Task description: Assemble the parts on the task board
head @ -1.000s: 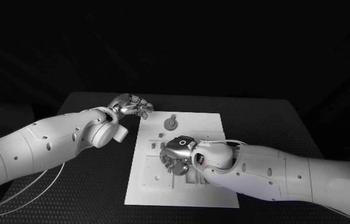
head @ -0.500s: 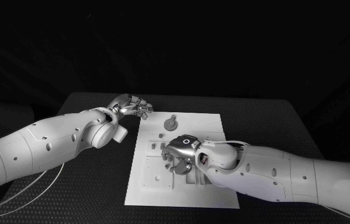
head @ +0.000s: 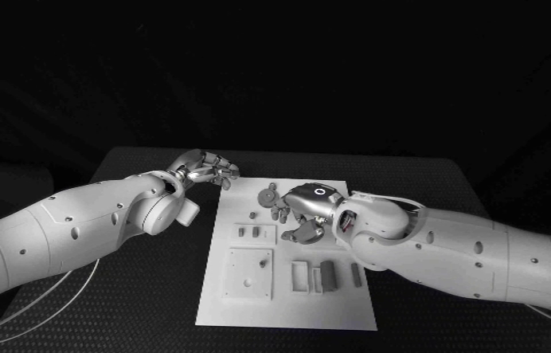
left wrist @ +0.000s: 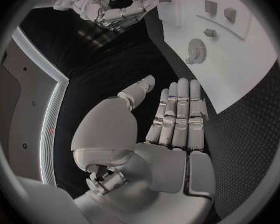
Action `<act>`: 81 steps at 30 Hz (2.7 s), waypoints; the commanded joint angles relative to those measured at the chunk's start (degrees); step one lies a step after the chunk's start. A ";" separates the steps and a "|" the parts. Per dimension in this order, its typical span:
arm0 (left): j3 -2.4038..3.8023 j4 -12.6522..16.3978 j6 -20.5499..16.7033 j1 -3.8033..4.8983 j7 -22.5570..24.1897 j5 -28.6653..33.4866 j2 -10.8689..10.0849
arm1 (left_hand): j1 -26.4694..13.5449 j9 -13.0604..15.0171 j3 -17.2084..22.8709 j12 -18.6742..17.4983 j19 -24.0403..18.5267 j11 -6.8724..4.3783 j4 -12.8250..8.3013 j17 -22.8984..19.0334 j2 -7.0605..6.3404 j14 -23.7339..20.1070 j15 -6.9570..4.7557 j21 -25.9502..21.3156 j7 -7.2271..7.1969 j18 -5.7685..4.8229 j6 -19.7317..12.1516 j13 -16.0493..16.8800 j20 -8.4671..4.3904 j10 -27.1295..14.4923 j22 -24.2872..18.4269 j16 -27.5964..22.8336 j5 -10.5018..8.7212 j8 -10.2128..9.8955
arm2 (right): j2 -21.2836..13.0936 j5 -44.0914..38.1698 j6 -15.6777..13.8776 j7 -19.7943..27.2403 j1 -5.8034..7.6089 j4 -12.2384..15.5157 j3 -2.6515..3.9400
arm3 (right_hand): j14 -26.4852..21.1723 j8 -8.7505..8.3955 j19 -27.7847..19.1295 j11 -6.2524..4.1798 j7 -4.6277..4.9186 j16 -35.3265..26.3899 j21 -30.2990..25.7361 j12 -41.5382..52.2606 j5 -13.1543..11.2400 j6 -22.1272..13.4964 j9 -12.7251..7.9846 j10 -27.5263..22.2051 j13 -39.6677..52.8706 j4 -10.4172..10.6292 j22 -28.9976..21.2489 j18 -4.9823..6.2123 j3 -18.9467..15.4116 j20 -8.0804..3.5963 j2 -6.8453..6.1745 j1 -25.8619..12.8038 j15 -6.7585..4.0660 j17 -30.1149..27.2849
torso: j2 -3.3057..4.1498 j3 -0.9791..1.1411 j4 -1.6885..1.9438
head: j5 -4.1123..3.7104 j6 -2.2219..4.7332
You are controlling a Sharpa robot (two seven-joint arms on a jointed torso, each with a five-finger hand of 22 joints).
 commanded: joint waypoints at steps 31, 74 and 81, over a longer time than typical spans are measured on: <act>0.04 0.09 0.22 0.06 1.19 0.40 0.02 | -0.25 0.00 0.00 0.40 0.47 0.08 0.33 0.25 -0.17 0.44 -0.13 -0.45 -0.14 1.03 -0.32 -0.04 -0.10 -0.35 0.10 -0.44 0.34 0.21 | -1.91 -3.05 11.21 -2.14 0.67 -5.73 -1.13 | -1.94 0.34 -1.24 1.08 -1.67 1.94 0.00 -1.15 0.09 -1.28 0.11 -2.56 -0.57 0.84 1.52 0.47 -2.24 0.18 -1.74 -2.38 1.03 0.65 | 0.06 -0.02 0.16 | 0.00 0.11; 0.04 0.00 0.25 0.05 1.17 0.41 -0.06 | -0.24 0.01 -0.02 0.47 0.51 0.07 0.39 0.51 -0.10 0.49 -0.13 -0.54 -0.16 1.03 -0.30 -0.05 -0.10 -0.37 0.15 -0.63 0.35 0.24 | -0.01 -5.95 9.63 -2.64 -0.95 -6.79 -1.78 | 0.67 4.30 2.26 -2.35 -3.40 5.34 1.41 3.29 0.09 7.28 1.73 5.94 2.52 -0.57 3.40 0.47 1.88 -1.40 8.33 2.28 -2.28 0.39 | 0.07 0.00 0.08 | 0.20 -0.51; 0.04 -0.01 0.25 0.05 1.17 0.41 -0.01 | -0.23 0.01 -0.02 0.48 0.52 0.07 0.40 0.55 -0.08 0.50 -0.13 -0.55 -0.16 1.03 -0.31 -0.05 -0.10 -0.37 0.16 -0.66 0.35 0.24 | -0.52 -6.11 9.32 -2.76 -0.95 -6.44 -1.77 | 0.85 4.51 2.64 -2.57 -3.54 5.73 1.58 3.44 0.09 7.56 2.01 6.26 2.78 -0.67 3.60 0.47 2.45 -1.65 8.35 2.39 -2.51 0.50 | 0.04 -0.01 0.08 | 0.15 -0.51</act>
